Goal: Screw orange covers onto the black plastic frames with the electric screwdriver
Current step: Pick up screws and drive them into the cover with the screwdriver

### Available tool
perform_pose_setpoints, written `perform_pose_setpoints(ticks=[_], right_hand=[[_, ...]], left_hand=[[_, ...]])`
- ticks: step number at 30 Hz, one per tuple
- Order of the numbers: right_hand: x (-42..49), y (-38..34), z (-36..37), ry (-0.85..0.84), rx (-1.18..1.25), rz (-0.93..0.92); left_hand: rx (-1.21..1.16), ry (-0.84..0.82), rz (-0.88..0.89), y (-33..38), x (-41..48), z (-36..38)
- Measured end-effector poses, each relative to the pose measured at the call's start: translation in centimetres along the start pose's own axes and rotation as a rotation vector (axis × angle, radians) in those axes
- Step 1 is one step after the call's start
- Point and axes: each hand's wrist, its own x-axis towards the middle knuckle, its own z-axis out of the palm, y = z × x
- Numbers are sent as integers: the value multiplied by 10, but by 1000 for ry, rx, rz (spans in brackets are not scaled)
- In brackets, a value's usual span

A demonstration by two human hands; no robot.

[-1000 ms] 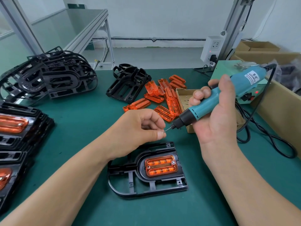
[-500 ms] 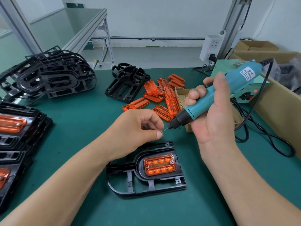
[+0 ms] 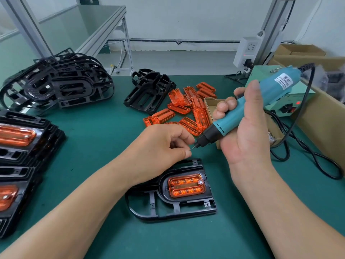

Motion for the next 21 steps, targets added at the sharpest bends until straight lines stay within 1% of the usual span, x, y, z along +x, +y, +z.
perform_pose_setpoints(ticks=[5, 9, 10, 12, 14, 15, 18, 21], right_hand=[[-1, 2, 0, 41, 18, 45], [-4, 3, 1, -8, 28, 75], [-5, 4, 2, -37, 25, 85], [-10, 6, 4, -109, 3, 105], [-16, 9, 8, -189, -23, 120], [-19, 10, 10, -227, -36, 126], [-27, 14, 15, -301, -79, 135], [-32, 14, 19, -326, -104, 143]], left_hand=[[-41, -77, -5, 3, -1, -3], [-102, -116, -29, 4, 0, -21], [-84, -133, -46, 3, 0, -27], [50, -191, -85, -1, -1, -39], [196, -283, -111, -4, -2, -45], [225, -333, -117, -5, -3, -47], [241, -425, -111, -4, -4, -48], [218, -454, -117, -4, -4, -48]])
